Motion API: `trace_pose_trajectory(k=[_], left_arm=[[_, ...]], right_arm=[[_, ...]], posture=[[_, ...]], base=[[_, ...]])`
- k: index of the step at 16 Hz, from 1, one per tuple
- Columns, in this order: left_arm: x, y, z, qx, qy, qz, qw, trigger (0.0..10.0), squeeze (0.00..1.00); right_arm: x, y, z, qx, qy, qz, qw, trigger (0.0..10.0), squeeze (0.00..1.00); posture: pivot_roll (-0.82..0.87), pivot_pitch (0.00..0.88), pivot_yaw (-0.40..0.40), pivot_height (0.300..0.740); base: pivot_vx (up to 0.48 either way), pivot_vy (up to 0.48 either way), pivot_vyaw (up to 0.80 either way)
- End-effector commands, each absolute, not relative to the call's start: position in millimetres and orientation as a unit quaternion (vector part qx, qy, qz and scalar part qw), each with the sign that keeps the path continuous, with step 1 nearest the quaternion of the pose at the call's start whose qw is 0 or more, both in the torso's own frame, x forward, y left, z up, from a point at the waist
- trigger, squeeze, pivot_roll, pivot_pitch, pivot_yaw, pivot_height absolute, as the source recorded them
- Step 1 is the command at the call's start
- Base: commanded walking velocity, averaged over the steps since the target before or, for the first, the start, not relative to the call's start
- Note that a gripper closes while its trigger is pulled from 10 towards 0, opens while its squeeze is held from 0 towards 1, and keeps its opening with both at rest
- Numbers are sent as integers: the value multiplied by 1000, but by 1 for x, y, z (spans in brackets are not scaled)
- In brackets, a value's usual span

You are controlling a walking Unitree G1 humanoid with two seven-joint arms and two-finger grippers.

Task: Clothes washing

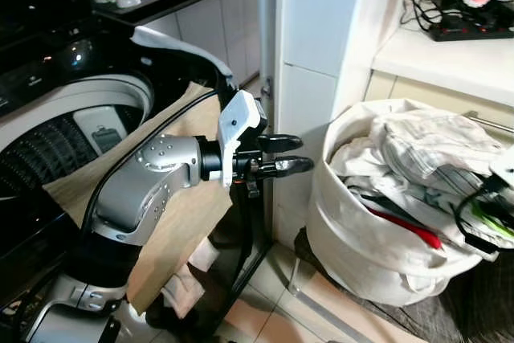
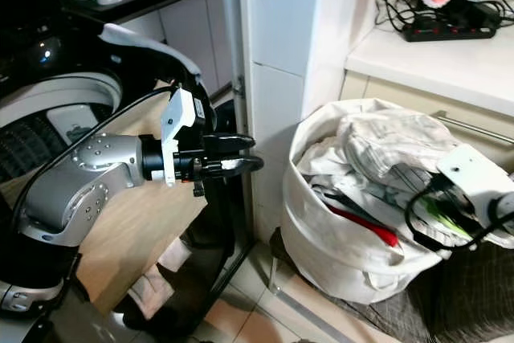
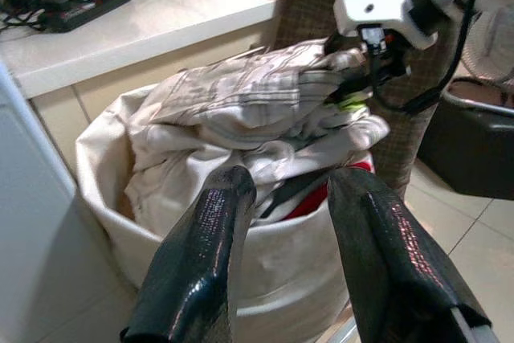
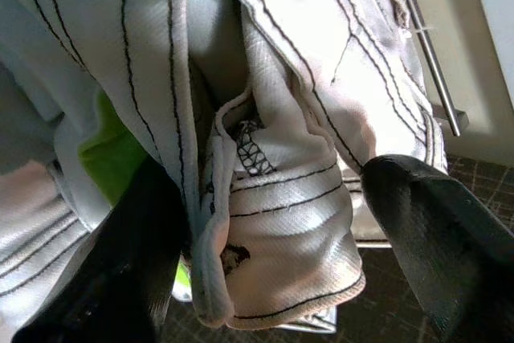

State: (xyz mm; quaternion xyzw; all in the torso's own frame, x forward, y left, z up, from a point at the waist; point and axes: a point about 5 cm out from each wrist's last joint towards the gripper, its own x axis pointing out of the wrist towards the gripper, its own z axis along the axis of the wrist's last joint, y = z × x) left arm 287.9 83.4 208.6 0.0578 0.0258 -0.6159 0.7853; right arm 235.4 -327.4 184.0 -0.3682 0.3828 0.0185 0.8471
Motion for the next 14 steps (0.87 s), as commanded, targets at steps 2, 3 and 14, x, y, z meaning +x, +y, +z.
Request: trace_pose_trajectory(k=[2,3,14], left_arm=[[286,84,215,56,18,-621,781,10000,0],[286,84,215,57,18,-621,782,10000,0],[288,89,215,63,25,-608,791,10000,0]], right_arm=[[244,-331,195,-366,350,0,862,0,0],[245,-331,195,-368,348,2,862,0,0],[255,-321,210,-317,304,29,898,0,0]], posture=[[-114,0,89,740],[-112,0,86,740],[-111,0,82,740]], base=[[0,0,0],[0,0,0],[0,0,0]])
